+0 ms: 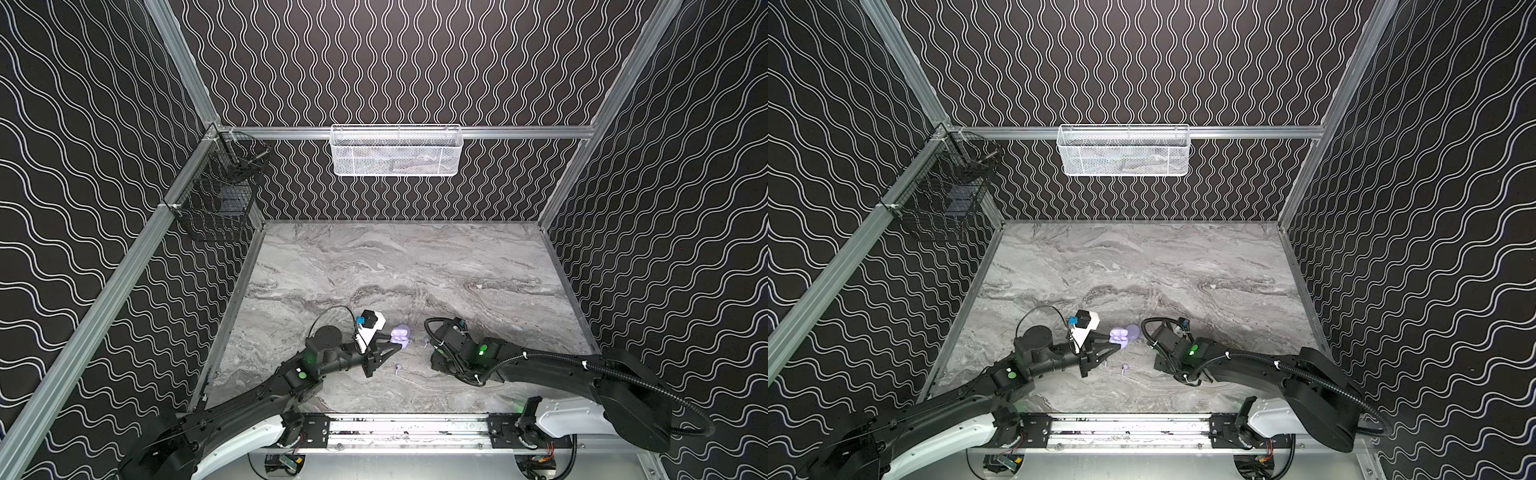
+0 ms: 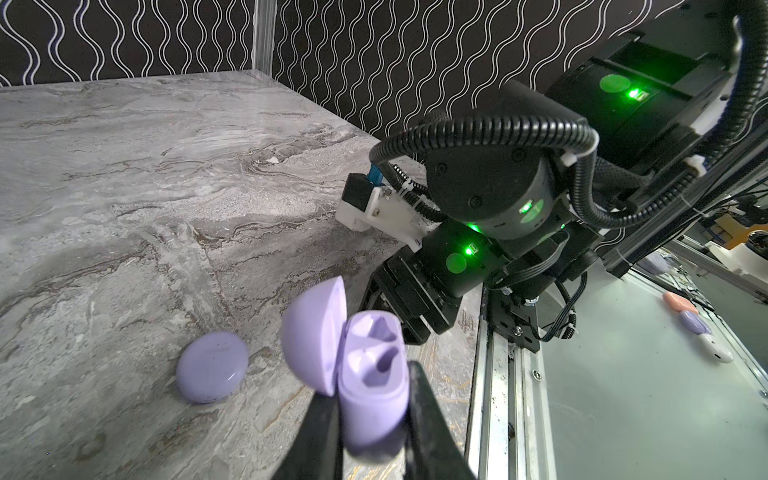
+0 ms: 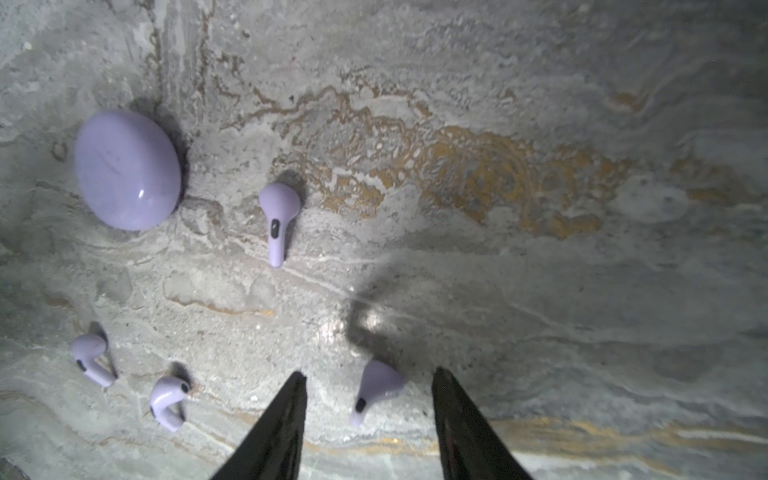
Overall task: Insert the wireless bluetooth earbuds into the charging case
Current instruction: 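Lower the open right gripper over a lavender earbud on the table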
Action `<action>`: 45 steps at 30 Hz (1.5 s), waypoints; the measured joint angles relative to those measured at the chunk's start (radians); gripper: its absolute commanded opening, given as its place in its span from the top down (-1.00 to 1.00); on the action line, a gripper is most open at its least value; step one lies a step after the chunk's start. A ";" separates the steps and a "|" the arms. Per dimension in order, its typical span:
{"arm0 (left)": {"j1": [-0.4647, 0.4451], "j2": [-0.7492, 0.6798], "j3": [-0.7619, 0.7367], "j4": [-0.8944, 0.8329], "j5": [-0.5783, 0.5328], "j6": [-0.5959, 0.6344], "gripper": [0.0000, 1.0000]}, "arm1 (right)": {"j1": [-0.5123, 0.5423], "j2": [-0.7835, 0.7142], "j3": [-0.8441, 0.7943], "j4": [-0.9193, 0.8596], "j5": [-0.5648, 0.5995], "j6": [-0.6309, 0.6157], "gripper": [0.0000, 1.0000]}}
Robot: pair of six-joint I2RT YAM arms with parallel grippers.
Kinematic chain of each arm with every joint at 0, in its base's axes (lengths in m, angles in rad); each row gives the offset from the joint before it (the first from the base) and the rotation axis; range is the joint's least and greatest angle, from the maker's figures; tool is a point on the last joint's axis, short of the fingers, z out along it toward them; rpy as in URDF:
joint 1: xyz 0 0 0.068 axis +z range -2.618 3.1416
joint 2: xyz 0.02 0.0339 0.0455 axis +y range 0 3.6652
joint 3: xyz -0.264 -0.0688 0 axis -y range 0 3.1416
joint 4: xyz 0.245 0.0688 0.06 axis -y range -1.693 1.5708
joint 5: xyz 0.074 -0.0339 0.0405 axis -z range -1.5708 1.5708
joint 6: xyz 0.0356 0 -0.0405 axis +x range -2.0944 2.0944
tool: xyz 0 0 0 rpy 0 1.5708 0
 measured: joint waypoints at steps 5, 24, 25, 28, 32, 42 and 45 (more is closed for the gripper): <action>0.000 0.001 0.000 0.000 -0.001 0.000 1.00 | -0.001 0.032 0.023 0.019 -0.025 -0.029 -0.01; 0.000 0.015 0.000 0.000 -0.003 0.000 1.00 | -0.002 0.060 0.106 -0.066 0.003 -0.108 -0.01; 0.000 0.014 0.000 0.000 -0.003 0.000 1.00 | -0.002 0.057 0.116 -0.081 0.010 -0.113 0.00; 0.000 0.014 0.000 0.001 -0.003 0.000 1.00 | -0.001 0.055 0.142 -0.128 0.026 -0.135 0.01; 0.000 0.014 0.000 0.000 -0.004 0.000 1.00 | 0.006 0.074 0.172 -0.175 0.042 -0.163 0.06; 0.000 0.014 0.000 0.000 -0.004 0.000 1.00 | 0.018 0.120 0.184 -0.211 0.033 -0.208 0.18; 0.000 0.014 0.000 0.001 -0.004 0.000 1.00 | 0.026 0.144 0.187 -0.210 0.022 -0.208 0.20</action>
